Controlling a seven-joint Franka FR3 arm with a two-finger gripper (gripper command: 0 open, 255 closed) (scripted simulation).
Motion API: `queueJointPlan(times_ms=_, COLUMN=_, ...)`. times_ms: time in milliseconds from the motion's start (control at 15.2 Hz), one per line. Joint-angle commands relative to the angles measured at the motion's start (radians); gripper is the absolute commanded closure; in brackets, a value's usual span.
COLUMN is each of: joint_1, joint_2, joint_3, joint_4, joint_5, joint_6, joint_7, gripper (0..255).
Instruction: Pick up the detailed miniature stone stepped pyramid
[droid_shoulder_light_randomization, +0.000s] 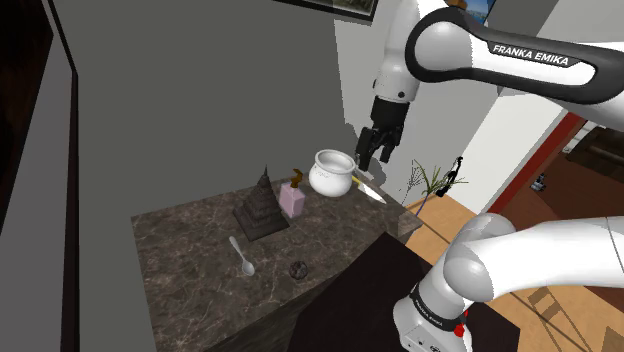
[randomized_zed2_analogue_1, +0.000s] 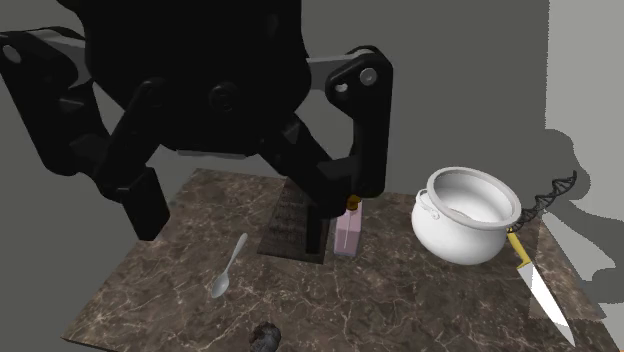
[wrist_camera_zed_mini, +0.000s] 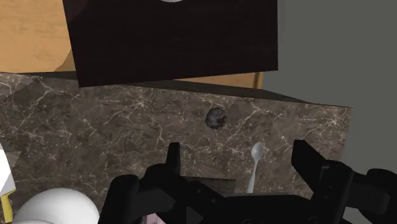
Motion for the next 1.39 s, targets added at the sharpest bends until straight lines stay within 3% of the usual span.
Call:
queueJointPlan(times_ms=0, joint_1=0.000, joint_2=0.000, joint_3=0.000, joint_4=0.000, joint_5=0.000, joint_6=0.000, joint_7=0.000, gripper=0)
queueJointPlan(times_ms=660, joint_1=0.039, joint_2=0.307, joint_3=-0.106, joint_4=0.023, joint_5=-0.119, joint_6=0.277, joint_7=-0.384, gripper=0)
queueJointPlan(times_ms=1320, joint_1=0.072, joint_2=0.679, joint_3=-0.147, joint_4=0.191, joint_5=-0.166, joint_6=0.495, joint_7=-0.718, gripper=0)
